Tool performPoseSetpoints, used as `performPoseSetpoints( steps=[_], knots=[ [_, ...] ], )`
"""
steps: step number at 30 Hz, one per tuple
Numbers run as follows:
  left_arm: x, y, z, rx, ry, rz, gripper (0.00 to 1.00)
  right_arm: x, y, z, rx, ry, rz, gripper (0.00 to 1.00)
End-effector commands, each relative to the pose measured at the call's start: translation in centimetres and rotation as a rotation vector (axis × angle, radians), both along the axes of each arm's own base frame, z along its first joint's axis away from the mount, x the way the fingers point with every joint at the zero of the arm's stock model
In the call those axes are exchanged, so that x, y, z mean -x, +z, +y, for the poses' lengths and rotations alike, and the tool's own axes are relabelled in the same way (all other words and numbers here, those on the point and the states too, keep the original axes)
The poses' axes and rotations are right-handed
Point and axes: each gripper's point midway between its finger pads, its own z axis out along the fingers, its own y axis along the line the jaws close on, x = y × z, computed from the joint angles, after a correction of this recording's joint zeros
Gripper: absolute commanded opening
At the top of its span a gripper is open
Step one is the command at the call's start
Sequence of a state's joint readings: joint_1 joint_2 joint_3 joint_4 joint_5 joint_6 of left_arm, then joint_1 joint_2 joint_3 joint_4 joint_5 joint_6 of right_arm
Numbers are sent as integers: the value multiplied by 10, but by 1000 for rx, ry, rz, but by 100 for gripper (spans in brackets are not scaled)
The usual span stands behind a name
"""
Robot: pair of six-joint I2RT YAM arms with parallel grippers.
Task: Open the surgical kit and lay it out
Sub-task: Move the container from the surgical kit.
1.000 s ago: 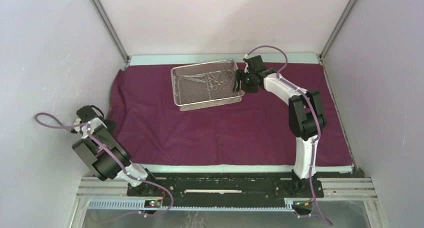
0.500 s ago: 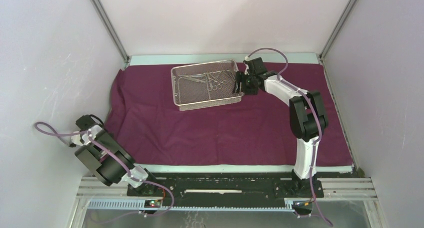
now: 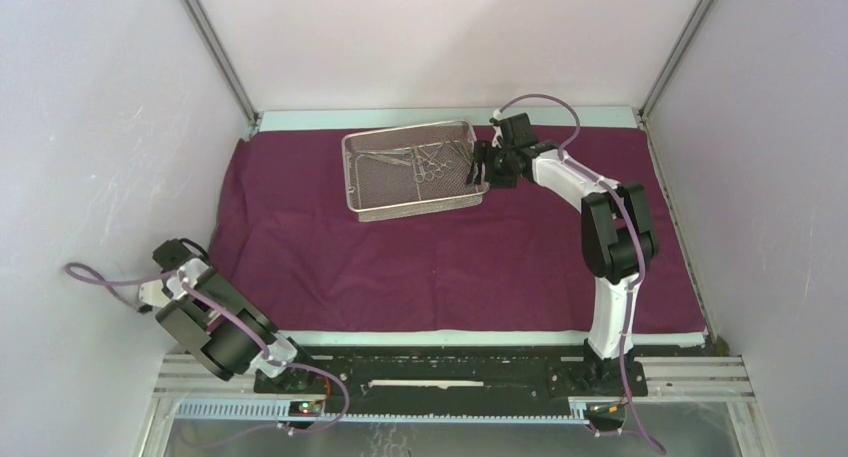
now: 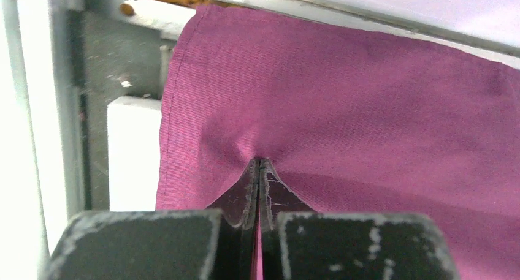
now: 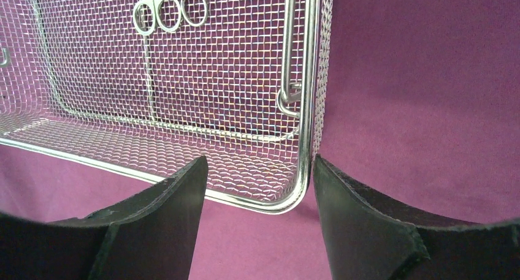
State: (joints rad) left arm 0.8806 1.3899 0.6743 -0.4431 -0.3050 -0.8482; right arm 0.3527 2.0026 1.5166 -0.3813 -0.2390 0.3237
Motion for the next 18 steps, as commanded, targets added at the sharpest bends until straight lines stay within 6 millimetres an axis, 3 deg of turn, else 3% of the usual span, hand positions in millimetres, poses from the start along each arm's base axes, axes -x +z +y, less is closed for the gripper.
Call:
performPoseSetpoints(
  steps=[1, 5, 12, 15, 18],
  knots=[
    [59, -10, -25, 52, 188, 140, 0, -9, 36, -4, -51, -25, -80, 72],
    [68, -3, -25, 41, 221, 159, 0, -14, 36, -10, -56, -49, -80, 73],
    [18, 13, 1, 15, 34, 65, 0, -21, 28, -8, -47, -34, -60, 77],
    [11, 21, 11, -10, 10, 78, 0, -19, 25, -4, -41, -23, -53, 79],
    [9, 20, 14, -1, 9, 95, 0, -15, 27, -13, -53, -76, -37, 79]
  ],
)
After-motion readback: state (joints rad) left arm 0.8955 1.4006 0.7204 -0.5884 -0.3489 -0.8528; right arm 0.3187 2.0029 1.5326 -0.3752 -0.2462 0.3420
